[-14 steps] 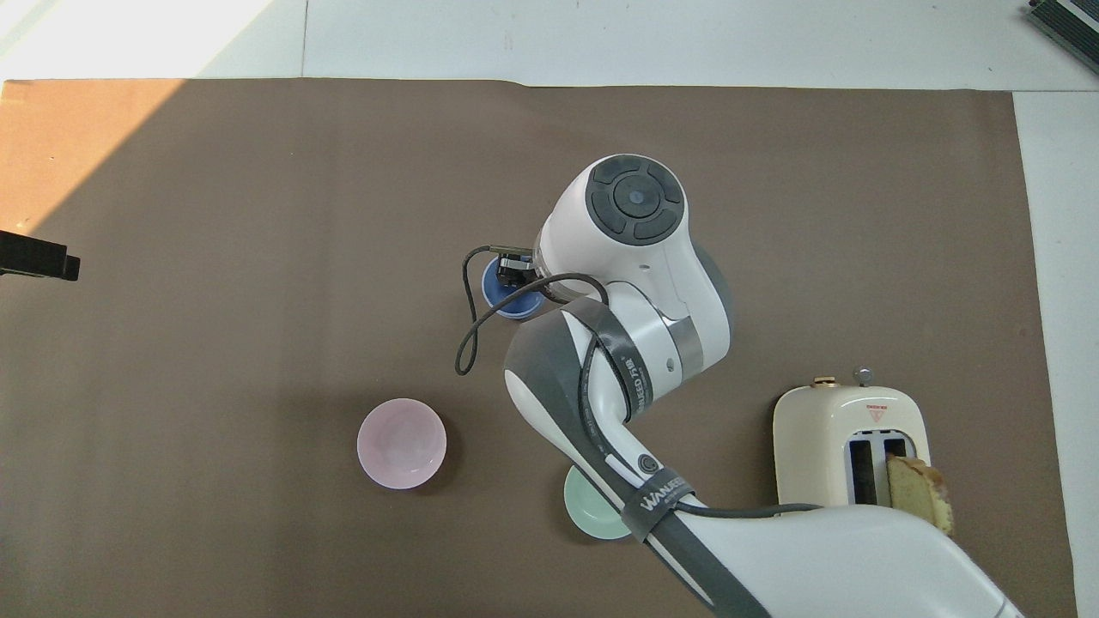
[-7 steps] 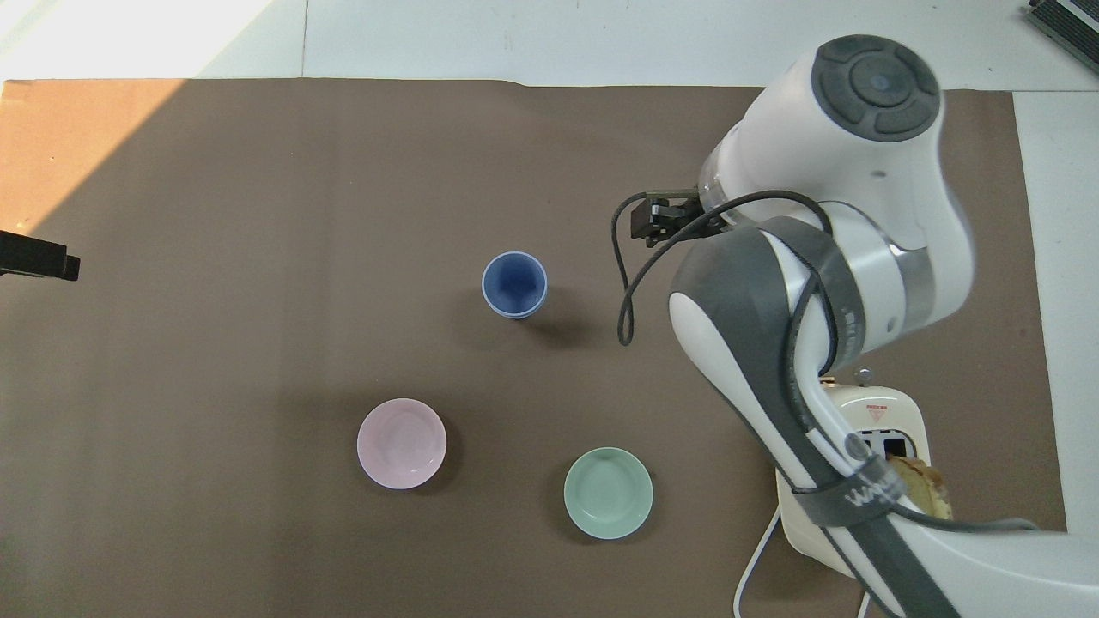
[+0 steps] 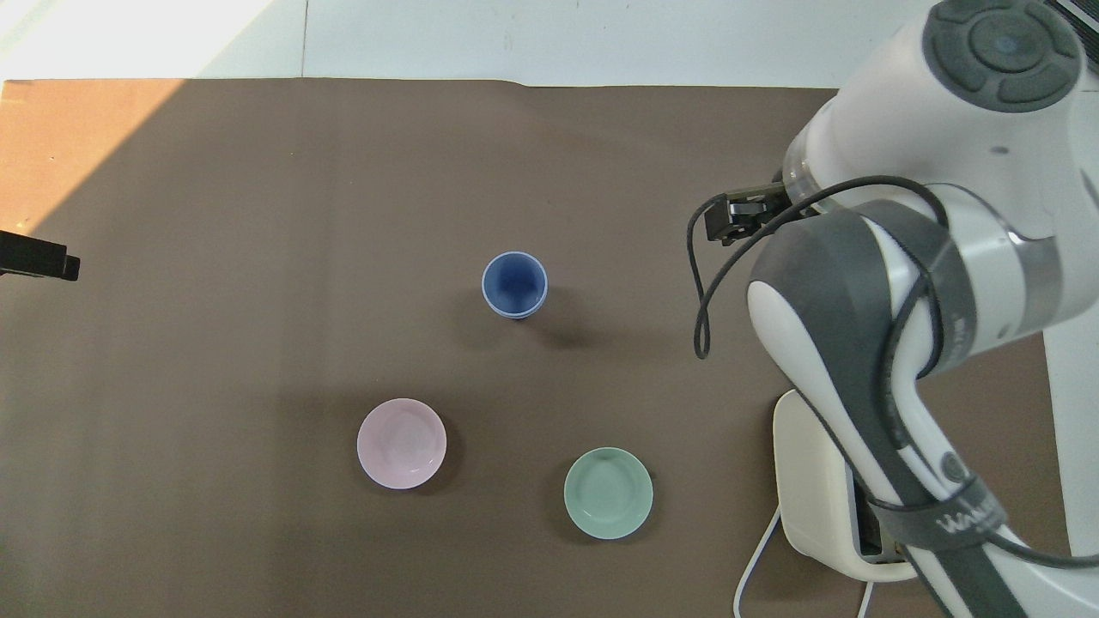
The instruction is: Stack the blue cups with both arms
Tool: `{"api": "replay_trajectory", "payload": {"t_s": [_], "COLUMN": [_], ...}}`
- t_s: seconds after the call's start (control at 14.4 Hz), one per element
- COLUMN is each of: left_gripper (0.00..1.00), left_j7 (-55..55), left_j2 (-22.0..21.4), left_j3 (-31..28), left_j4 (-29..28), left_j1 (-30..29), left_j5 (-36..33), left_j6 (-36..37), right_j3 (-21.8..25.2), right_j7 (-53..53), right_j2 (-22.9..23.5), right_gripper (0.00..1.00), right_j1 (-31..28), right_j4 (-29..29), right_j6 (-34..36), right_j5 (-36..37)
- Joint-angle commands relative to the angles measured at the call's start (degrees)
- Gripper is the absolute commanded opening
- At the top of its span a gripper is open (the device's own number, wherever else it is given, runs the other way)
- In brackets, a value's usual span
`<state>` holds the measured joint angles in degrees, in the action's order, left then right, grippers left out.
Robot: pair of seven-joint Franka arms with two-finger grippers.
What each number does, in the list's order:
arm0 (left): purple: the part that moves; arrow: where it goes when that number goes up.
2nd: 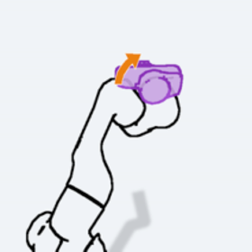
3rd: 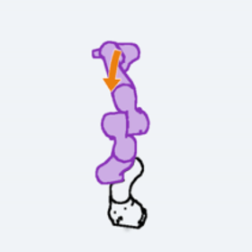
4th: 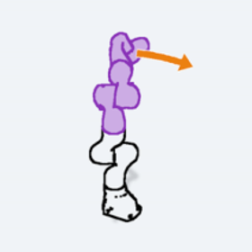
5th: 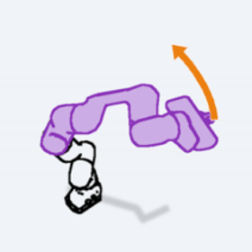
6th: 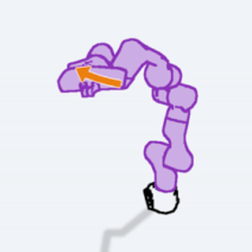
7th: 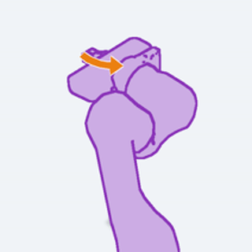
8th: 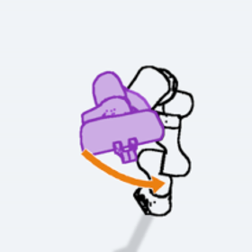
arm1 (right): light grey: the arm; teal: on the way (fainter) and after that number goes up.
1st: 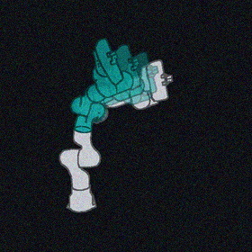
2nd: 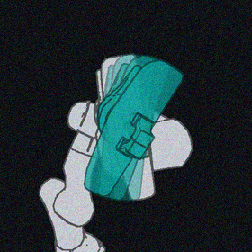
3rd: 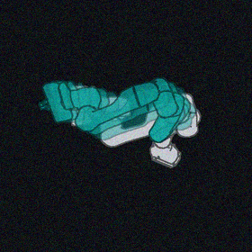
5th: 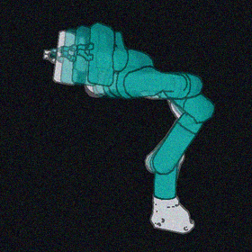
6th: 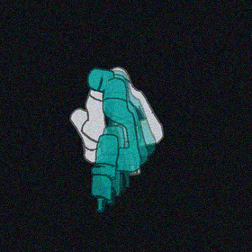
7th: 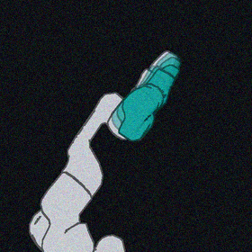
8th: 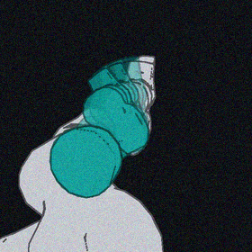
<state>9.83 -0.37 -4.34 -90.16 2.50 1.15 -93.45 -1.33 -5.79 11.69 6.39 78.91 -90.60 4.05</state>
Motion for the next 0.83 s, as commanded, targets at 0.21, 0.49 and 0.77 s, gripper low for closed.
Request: {"api": "replay_trajectory", "payload": {"t_s": [0.21,0.49,0.77], "left_gripper": [1.00,1.00,1.00], "left_j7": [0.36,0.36,0.36], "left_j2": [-0.51,-0.51,-0.51], "left_j3": [0.30,0.30,0.30], "left_j4": [0.25,0.25,0.25], "left_j1": [-0.56,-0.56,-0.56], "left_j5": [0.34,0.34,0.34], "left_j6": [0.99,0.99,0.99], "right_j3": [-0.69,-0.87,-0.78], "right_j7": [-2.63,-2.91,-2.20], "right_j2": [-2.54,-5.53,-5.88], "right_gripper": [1.00,1.00,1.00], "right_j1": [-5.96,-5.17,-5.95], "right_j4": [3.87,9.93,11.79], "right_j6": [0.16,-4.84,-6.69], "right_j5": [-5.55,-5.46,-5.37]}}
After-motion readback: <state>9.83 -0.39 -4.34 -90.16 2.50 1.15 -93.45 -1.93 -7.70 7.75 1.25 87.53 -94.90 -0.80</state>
